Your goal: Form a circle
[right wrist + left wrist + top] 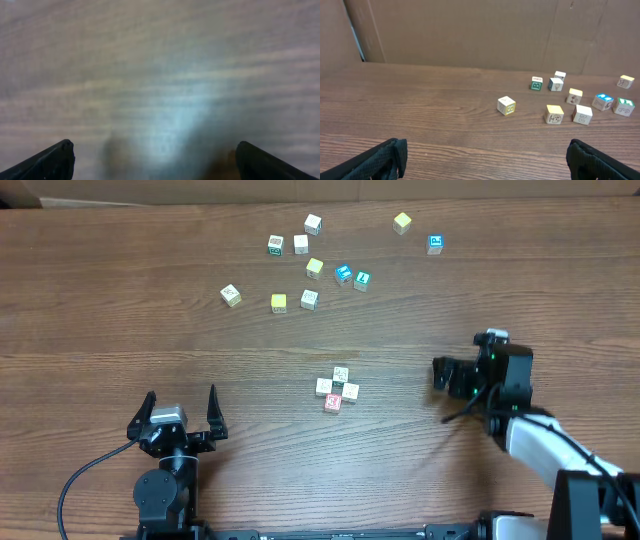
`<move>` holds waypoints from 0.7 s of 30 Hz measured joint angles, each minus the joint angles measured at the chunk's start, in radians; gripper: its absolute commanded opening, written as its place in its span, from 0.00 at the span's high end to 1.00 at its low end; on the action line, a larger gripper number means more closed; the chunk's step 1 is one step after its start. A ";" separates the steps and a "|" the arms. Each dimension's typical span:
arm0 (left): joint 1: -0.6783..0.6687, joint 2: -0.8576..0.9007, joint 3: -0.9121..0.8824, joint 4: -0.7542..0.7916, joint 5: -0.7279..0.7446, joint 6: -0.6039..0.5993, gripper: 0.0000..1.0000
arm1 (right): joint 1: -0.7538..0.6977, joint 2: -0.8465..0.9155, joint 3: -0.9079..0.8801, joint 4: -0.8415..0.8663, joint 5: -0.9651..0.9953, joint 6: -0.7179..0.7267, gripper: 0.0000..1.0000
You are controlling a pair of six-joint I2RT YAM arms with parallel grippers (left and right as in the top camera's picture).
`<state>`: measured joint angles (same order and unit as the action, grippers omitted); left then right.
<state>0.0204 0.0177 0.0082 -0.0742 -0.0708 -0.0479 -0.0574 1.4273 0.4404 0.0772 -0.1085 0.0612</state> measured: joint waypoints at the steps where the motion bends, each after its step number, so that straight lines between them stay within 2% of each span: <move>1: 0.000 0.000 0.000 0.000 0.000 0.000 0.01 | 0.000 -0.009 -0.027 0.010 0.001 -0.009 0.00; 11: 0.000 0.000 0.000 0.000 0.000 0.000 0.00 | 0.000 -0.101 -0.173 0.078 0.012 -0.065 0.00; 15: 0.000 0.000 0.000 0.000 0.000 0.000 0.00 | 0.000 -0.164 -0.275 0.181 0.011 -0.071 0.00; 21: 0.000 0.000 0.000 0.000 0.000 0.000 0.00 | 0.000 -0.250 -0.335 0.179 0.011 -0.059 0.00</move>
<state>0.0204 0.0174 0.0082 -0.0742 -0.0704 -0.0483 -0.0574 1.1770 0.1059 0.2558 -0.0978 0.0025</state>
